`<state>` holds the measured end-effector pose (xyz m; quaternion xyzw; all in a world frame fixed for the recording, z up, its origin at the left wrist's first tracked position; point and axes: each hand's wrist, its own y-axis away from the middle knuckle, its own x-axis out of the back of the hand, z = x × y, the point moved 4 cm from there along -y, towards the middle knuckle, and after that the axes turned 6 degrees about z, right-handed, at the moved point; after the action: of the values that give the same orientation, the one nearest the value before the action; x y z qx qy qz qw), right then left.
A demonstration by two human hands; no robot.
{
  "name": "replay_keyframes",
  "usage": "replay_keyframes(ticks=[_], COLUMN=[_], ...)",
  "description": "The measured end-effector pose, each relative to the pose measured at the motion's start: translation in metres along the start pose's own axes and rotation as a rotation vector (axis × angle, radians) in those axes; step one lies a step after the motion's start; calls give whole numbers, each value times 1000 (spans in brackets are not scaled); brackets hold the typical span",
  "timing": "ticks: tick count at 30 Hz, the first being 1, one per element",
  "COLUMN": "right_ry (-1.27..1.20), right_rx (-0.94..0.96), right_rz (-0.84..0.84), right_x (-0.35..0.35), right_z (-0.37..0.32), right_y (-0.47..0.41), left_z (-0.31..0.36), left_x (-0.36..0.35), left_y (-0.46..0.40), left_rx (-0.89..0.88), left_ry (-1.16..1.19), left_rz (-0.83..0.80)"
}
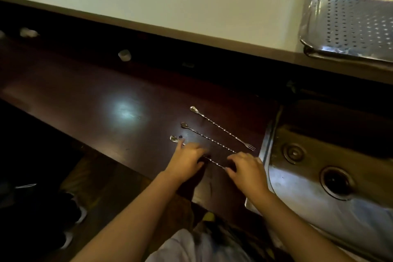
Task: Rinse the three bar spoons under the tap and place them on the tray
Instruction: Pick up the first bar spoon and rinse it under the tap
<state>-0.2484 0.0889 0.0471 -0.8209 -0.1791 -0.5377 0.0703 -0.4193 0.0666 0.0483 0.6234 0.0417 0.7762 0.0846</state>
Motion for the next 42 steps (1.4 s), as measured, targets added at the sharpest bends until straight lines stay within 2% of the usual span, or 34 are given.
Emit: replay_keyframes(ticks=[4,9,15,22,26,27,29,32,34,36,38,42], right_ry=[108,168,230,-79,-293,-347,-447,-599,-696,-756,-794,-793], right_rx=[-8,-10,5,-136,-263,-278,-317,-385,-411,-418,-420,-425], right_rz=[-24,-26,-140,-200,-253,-256,-256,-228,-186,-149,-115,-20], right_x=[-15,-21,-24,-19,-17,-16,-12,-2,11,28,48,98], right_z=[-8,-11,-9,3,8,9,11,15,22,31,45,97], right_y=[-5,-5,-9,-11,-10,-10,-6,4,13,20,25,44], left_z=[-6,-6,4,5,2,2,1,2,10,23,43,113], left_x=[-8,-12,-5,-1,2,4,9,16,2,-12,-14,6], left_y=[-13,-23,-28,-31,-34,-33,-29,-11,1,3,-5,-44], left_rx=[-139,-249,-539,-578,-540,-513,-355,169,500,690,752,626], left_ry=[-91,-77,-184,-253,-212,-153,118,727,1034,1241,1411,1675], left_rz=[-27,11,-29,-155,-137,-114,13,330,349,265,159,3])
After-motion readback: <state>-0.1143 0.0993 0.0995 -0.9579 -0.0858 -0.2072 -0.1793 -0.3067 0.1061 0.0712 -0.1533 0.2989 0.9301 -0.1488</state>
